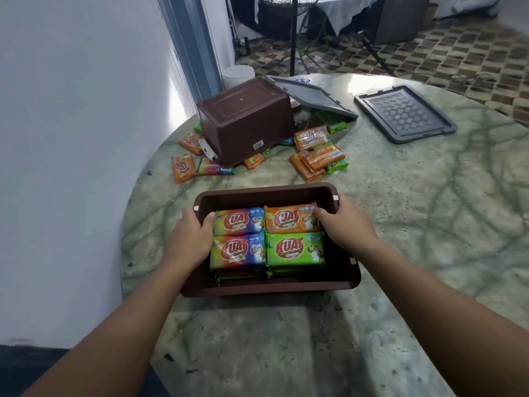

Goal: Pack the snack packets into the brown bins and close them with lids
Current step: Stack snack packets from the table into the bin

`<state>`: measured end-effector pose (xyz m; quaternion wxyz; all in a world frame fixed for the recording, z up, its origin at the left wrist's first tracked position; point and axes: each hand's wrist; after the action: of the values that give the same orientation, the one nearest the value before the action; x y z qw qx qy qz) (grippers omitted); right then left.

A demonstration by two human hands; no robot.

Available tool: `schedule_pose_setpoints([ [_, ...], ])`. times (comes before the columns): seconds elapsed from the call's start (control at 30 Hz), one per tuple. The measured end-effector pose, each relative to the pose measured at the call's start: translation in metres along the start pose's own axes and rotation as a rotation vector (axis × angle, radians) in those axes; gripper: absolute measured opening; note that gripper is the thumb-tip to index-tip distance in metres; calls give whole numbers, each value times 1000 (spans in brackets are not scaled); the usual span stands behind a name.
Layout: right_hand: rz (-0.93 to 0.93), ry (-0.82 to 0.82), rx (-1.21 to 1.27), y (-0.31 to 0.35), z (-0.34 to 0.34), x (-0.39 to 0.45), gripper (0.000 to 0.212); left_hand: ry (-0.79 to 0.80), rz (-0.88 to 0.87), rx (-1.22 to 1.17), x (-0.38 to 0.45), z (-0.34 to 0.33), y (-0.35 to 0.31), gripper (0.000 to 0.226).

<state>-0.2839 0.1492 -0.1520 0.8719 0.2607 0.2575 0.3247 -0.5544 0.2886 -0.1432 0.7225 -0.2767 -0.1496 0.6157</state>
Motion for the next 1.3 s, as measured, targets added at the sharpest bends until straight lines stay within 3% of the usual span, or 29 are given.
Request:
schedule_pose_setpoints([
  [0.23,24,-48,31,-3,-3,5,12,38,-2,-18,5,1,2,35],
  [0.43,64,-29,-6,-4,-2,14,13,13,53,-29,-4,0,0,35],
  [1.07,415,211,-258,11,22,67,21,-321,448,-143,-111,-44,-26,23],
  [1.3,419,184,-346,12,19,68,32,-346,438,-124,-114,-45,-27,25],
])
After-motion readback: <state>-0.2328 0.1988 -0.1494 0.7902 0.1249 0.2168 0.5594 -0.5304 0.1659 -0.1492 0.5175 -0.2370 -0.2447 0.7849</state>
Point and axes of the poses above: each hand's wrist, its own x-axis towards the middle knuckle, its own z-axis out of the back of the hand, y = z × x, and after that the axes turned 4 degrees about -x, right-handed
